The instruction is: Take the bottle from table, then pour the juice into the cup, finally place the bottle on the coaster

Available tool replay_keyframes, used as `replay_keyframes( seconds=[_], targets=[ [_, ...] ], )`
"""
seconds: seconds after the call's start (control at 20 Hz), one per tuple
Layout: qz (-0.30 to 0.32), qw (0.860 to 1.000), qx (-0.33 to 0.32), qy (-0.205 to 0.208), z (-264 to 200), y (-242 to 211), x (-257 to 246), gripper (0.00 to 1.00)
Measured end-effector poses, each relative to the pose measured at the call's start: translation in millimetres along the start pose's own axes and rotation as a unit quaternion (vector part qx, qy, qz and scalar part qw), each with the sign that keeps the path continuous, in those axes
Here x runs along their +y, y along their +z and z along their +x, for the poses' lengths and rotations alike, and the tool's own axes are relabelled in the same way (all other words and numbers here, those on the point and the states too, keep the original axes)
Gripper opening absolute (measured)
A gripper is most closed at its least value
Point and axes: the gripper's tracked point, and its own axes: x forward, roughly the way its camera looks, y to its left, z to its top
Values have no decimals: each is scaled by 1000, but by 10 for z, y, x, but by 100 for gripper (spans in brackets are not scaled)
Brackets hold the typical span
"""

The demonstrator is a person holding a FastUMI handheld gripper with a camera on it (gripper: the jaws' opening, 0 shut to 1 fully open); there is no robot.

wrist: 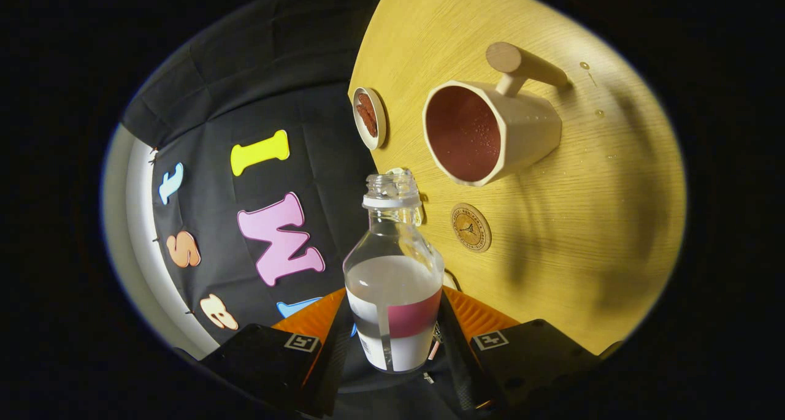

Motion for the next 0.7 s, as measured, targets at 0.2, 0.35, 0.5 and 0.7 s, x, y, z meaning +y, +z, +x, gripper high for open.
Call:
replay_keyframes(
  seconds=[0.2,0.35,0.5,0.7],
  targets=[
    [10,1000,-2,8,31,-25,64,75],
    [24,1000,-10,15,61,-3,110,76],
    [39,999,-17,23,79,2,165,76],
    [58,998,-20,27,90,-21,216,76]
  ],
)
